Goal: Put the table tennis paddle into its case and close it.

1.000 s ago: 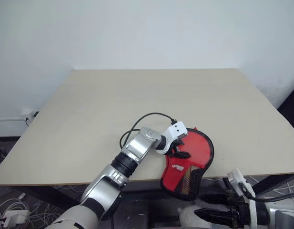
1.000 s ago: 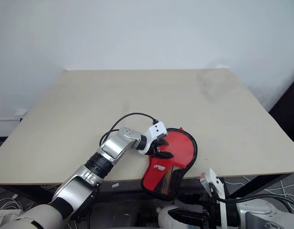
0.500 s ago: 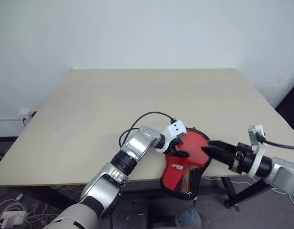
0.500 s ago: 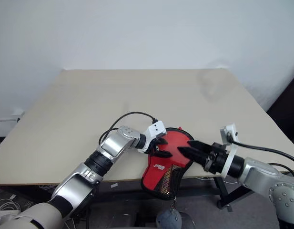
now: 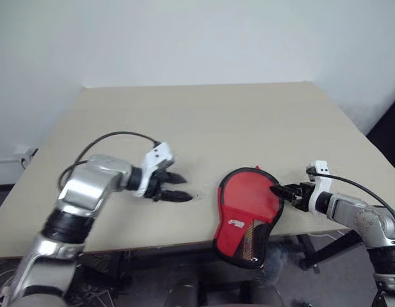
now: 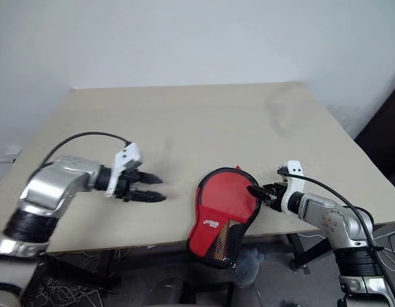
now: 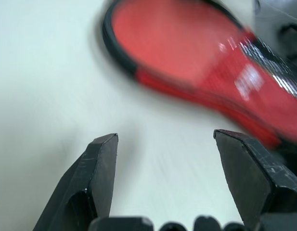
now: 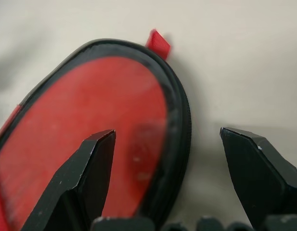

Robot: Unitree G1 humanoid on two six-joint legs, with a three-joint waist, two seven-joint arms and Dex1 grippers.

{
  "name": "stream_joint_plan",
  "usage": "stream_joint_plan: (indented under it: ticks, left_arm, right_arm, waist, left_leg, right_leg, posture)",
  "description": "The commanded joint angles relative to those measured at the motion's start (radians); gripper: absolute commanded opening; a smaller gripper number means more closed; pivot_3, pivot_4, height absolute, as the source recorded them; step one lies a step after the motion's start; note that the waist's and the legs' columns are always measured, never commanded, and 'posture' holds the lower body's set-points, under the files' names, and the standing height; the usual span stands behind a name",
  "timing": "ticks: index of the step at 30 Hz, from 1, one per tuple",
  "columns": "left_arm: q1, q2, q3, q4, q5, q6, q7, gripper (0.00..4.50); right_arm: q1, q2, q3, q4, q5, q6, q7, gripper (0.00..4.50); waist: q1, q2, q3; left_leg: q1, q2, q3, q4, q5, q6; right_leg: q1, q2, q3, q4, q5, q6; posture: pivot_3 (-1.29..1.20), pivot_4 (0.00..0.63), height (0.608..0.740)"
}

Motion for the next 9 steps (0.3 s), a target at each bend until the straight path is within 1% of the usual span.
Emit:
stream_joint_plan:
  ticks: [1, 2, 4, 6, 8, 9]
  left_arm:
    - [0.149, 0.089, 0.072, -0.097, -0.038, -0.019, -0.013, 3.40]
    - [0.190, 0.105, 0.084, -0.110, -0.043, -0.026, -0.010, 3.40]
    - [0.273, 0.124, 0.108, -0.133, -0.052, -0.041, 0.000, 3.40]
    - [0.412, 0.148, 0.117, -0.152, -0.022, -0.090, 0.022, 3.40]
    - [0.485, 0.164, 0.113, -0.161, -0.002, -0.130, 0.039, 3.40]
    - [0.504, 0.162, 0.108, -0.158, 0.007, -0.146, 0.054, 3.40]
  right_arm:
    - [-0.047, -0.007, -0.045, -0.005, 0.010, -0.067, 0.159, 3.74]
    - [-0.044, -0.010, -0.054, -0.009, 0.010, -0.088, 0.203, 3.74]
    - [-0.036, -0.026, -0.081, -0.027, 0.027, -0.095, 0.272, 3.74]
    - [-0.017, -0.093, -0.098, -0.078, 0.048, -0.083, 0.388, 3.74]
    - [-0.005, -0.128, -0.102, -0.100, 0.043, -0.091, 0.456, 3.74]
    - [0.001, -0.141, -0.090, -0.104, 0.013, -0.116, 0.473, 3.74]
  waist:
    - [-0.005, 0.002, 0.001]
    - [-0.004, 0.001, 0.001]
    - [-0.003, 0.001, 0.001]
    - [-0.004, 0.002, 0.002]
    - [-0.008, 0.003, 0.002]
    - [-0.008, 0.003, 0.002]
  left_leg:
    - [0.000, 0.000, 0.000, 0.000, 0.000, -0.001]
    - [0.000, 0.000, 0.000, 0.000, -0.002, -0.004]
    - [0.001, 0.000, -0.001, 0.000, -0.002, -0.005]
    - [0.001, 0.000, -0.001, 0.000, -0.001, -0.006]
    - [0.001, 0.000, 0.000, -0.001, -0.001, -0.006]
    - [0.003, 0.000, 0.000, -0.001, -0.001, -0.006]
  right_leg:
    - [0.000, 0.000, 0.000, 0.000, 0.000, 0.000]
    - [0.000, 0.000, 0.000, 0.000, 0.000, 0.000]
    - [0.000, 0.000, 0.000, 0.000, 0.000, 0.000]
    - [0.000, 0.000, 0.000, 0.000, 0.001, -0.002]
    - [-0.002, -0.001, 0.001, 0.000, 0.002, -0.003]
    - [-0.001, -0.001, 0.001, 0.000, 0.002, -0.003]
  posture:
    - [0.00, 0.000, 0.724]
    - [0.00, 0.000, 0.724]
    - [0.00, 0.000, 0.724]
    - [0.00, 0.000, 0.724]
    - [0.00, 0.000, 0.724]
    - [0.00, 0.000, 0.724]
